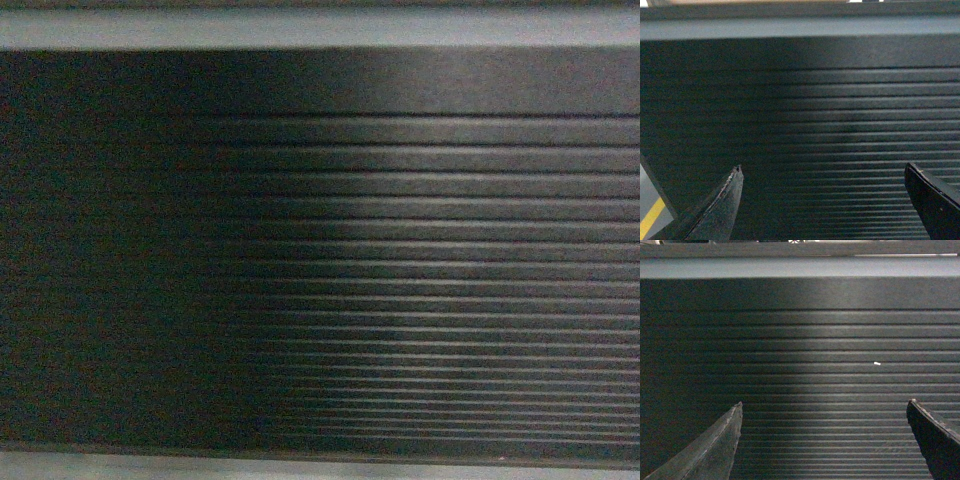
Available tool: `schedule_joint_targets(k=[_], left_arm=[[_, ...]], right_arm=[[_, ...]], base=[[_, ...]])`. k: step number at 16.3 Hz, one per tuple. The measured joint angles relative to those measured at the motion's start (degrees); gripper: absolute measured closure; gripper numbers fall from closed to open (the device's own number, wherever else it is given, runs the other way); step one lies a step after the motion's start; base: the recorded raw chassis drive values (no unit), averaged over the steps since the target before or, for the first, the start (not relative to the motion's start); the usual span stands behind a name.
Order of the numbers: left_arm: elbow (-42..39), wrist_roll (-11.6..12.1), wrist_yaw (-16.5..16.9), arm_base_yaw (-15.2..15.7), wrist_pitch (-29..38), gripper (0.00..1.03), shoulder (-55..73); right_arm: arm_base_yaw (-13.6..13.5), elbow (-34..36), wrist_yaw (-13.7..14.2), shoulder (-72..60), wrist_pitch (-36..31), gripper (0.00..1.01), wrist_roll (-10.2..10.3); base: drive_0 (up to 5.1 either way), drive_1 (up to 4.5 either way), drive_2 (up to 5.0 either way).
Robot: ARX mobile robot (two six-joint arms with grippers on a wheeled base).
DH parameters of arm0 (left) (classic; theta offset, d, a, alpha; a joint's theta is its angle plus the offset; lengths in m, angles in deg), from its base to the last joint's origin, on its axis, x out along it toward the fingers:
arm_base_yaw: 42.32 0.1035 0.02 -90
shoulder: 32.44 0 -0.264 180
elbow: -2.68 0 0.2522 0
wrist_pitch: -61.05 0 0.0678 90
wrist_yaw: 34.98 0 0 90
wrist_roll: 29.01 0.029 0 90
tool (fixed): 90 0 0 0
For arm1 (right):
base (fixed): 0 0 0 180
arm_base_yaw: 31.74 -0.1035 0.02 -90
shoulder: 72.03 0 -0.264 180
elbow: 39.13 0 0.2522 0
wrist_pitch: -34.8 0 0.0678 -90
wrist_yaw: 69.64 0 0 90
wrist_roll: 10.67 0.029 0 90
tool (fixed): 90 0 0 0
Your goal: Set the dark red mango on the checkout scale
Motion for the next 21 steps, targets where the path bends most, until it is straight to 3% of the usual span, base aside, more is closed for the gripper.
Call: schedule_joint_targets(k=[21], left_arm=[[0.00,-0.02,-0.02,0.00,-0.11,0.05,0.02]], right_arm=[[0.00,0.00,-0.02,0.00,0.11,0.03,-0.02]], base=[[0.0,0.00,0.0]])
